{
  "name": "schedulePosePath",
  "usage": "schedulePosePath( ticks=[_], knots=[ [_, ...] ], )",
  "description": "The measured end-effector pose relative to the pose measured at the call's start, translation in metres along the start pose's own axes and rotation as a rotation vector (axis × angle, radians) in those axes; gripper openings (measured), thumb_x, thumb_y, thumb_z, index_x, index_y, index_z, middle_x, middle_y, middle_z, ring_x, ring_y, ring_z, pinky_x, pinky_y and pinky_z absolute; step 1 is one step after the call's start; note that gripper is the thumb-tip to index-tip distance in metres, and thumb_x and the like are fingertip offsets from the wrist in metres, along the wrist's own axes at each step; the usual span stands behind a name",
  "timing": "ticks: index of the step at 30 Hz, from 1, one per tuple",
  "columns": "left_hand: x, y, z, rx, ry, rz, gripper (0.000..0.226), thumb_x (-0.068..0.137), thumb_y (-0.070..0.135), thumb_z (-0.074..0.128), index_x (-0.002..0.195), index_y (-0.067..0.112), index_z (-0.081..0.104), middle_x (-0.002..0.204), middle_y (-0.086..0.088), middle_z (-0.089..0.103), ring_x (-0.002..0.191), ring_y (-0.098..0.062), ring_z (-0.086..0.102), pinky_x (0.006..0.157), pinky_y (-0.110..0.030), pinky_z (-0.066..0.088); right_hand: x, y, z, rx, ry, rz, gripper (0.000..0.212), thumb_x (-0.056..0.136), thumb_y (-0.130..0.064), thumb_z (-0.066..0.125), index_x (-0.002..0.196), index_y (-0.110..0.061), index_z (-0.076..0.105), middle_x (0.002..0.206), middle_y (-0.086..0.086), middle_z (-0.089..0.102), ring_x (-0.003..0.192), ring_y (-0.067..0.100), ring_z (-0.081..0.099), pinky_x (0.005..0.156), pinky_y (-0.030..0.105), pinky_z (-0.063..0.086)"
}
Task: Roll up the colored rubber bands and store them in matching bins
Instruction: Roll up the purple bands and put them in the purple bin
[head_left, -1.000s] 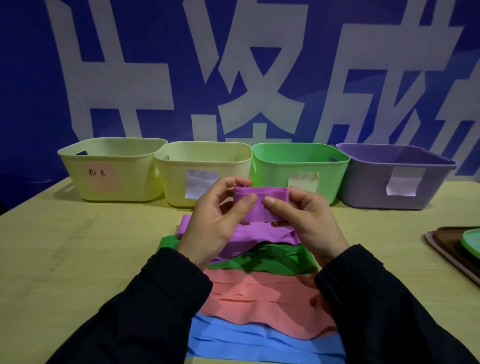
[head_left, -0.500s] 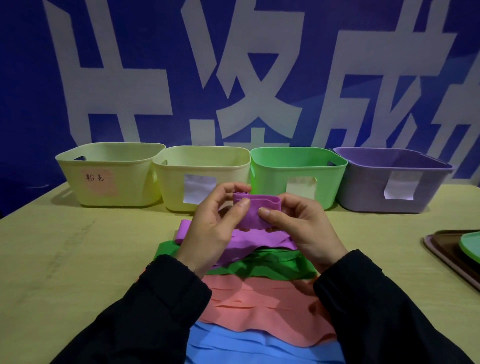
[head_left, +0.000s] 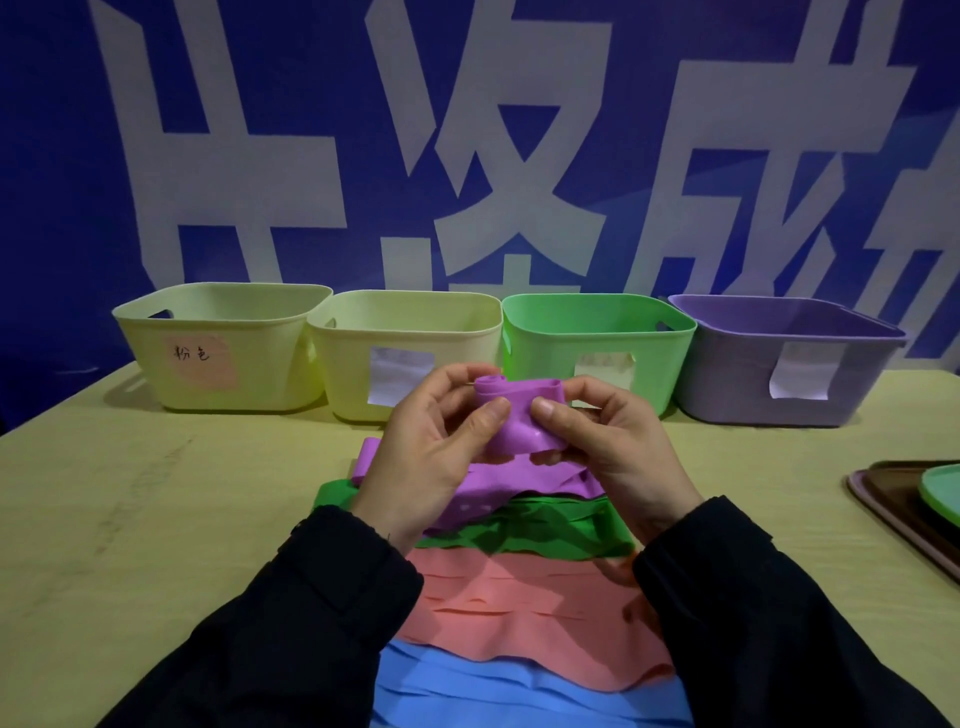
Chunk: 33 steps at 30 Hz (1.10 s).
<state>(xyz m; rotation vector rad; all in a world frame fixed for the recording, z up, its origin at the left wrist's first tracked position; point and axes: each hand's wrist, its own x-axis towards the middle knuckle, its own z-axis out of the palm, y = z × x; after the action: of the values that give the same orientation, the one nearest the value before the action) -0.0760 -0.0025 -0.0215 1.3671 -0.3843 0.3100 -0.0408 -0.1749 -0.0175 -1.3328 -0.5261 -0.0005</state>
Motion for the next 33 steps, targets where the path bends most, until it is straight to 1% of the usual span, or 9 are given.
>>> schedulePosePath(
  ticks=[5, 9, 12, 15, 17, 23, 27, 30, 33],
  knots=[
    [-0.002, -0.004, 0.001, 0.008, -0.041, 0.018, 0.03, 0.096, 0.013, 0.057, 0.125, 0.018, 0.063, 0.12, -0.011, 0.07, 0.114, -0.032, 0.066, 0.095, -0.044, 0.057, 0.0, 0.005, 0.005, -0.089, 0.008, -0.093, 0.024, 0.08, -0.021, 0.072, 0.092, -0.001, 0.068, 0.072, 0.013, 0.067, 0.06, 0.018, 0.058, 0.057, 0.02, 0.049],
    [-0.003, -0.003, 0.003, -0.048, -0.042, -0.018, 0.027, 0.095, 0.019, 0.058, 0.121, 0.018, 0.065, 0.119, -0.017, 0.069, 0.107, -0.03, 0.068, 0.094, -0.042, 0.057, -0.001, 0.007, 0.008, -0.129, -0.005, -0.115, 0.019, 0.082, -0.023, 0.071, 0.089, -0.006, 0.068, 0.068, 0.01, 0.065, 0.062, 0.021, 0.056, 0.057, 0.023, 0.047],
    [-0.003, -0.002, 0.006, 0.088, 0.021, 0.036, 0.029, 0.088, 0.022, 0.075, 0.115, 0.018, 0.065, 0.107, -0.01, 0.072, 0.095, -0.027, 0.071, 0.085, -0.037, 0.06, -0.002, 0.007, 0.008, -0.139, -0.018, -0.11, 0.024, 0.081, -0.025, 0.07, 0.09, -0.003, 0.068, 0.068, 0.007, 0.068, 0.062, 0.016, 0.059, 0.058, 0.023, 0.049],
    [0.0, -0.002, 0.004, 0.111, 0.081, 0.044, 0.04, 0.083, 0.023, 0.076, 0.121, 0.021, 0.064, 0.11, -0.009, 0.073, 0.102, -0.023, 0.07, 0.085, -0.032, 0.06, -0.002, 0.004, 0.007, -0.086, -0.052, -0.076, 0.02, 0.081, -0.021, 0.069, 0.091, -0.004, 0.069, 0.072, 0.001, 0.07, 0.061, 0.01, 0.061, 0.06, 0.02, 0.051],
    [0.001, -0.001, 0.001, 0.088, 0.092, 0.029, 0.034, 0.084, 0.021, 0.071, 0.118, 0.02, 0.066, 0.109, -0.007, 0.075, 0.104, -0.021, 0.07, 0.085, -0.031, 0.059, -0.002, 0.001, 0.006, -0.079, -0.046, -0.069, 0.014, 0.08, -0.018, 0.069, 0.088, -0.007, 0.069, 0.071, -0.002, 0.071, 0.059, 0.007, 0.061, 0.06, 0.018, 0.051],
    [0.0, -0.003, 0.003, 0.15, 0.049, 0.058, 0.028, 0.096, 0.008, 0.064, 0.12, 0.022, 0.066, 0.117, -0.007, 0.072, 0.11, -0.024, 0.07, 0.095, -0.044, 0.058, -0.002, 0.002, 0.007, -0.147, 0.087, -0.141, 0.002, 0.087, -0.007, 0.072, 0.087, -0.007, 0.073, 0.067, 0.0, 0.07, 0.06, 0.008, 0.061, 0.057, 0.02, 0.049],
    [0.0, -0.003, 0.004, 0.253, 0.034, 0.076, 0.038, 0.099, 0.01, 0.061, 0.131, 0.03, 0.06, 0.125, 0.002, 0.069, 0.118, -0.011, 0.064, 0.1, -0.03, 0.052, -0.005, 0.0, 0.012, -0.204, 0.154, -0.204, 0.003, 0.084, -0.007, 0.076, 0.086, -0.006, 0.074, 0.068, 0.0, 0.074, 0.059, 0.006, 0.065, 0.057, 0.017, 0.047],
    [0.0, 0.0, 0.005, 0.301, 0.022, 0.097, 0.034, 0.099, 0.007, 0.06, 0.123, 0.032, 0.063, 0.117, 0.005, 0.072, 0.111, -0.007, 0.066, 0.092, -0.018, 0.051, -0.006, 0.005, 0.013, -0.347, 0.205, -0.267, 0.006, 0.085, -0.013, 0.079, 0.089, -0.01, 0.076, 0.073, 0.001, 0.076, 0.068, 0.014, 0.072, 0.062, 0.028, 0.054],
    [0.0, -0.001, 0.005, 0.293, 0.018, 0.106, 0.033, 0.099, 0.005, 0.059, 0.119, 0.031, 0.064, 0.115, 0.005, 0.073, 0.109, -0.008, 0.068, 0.091, -0.017, 0.05, -0.008, 0.009, 0.015, -0.454, 0.259, -0.338, 0.007, 0.086, -0.015, 0.078, 0.091, -0.012, 0.076, 0.074, -0.001, 0.075, 0.071, 0.021, 0.073, 0.066, 0.046, 0.058]
  ],
)
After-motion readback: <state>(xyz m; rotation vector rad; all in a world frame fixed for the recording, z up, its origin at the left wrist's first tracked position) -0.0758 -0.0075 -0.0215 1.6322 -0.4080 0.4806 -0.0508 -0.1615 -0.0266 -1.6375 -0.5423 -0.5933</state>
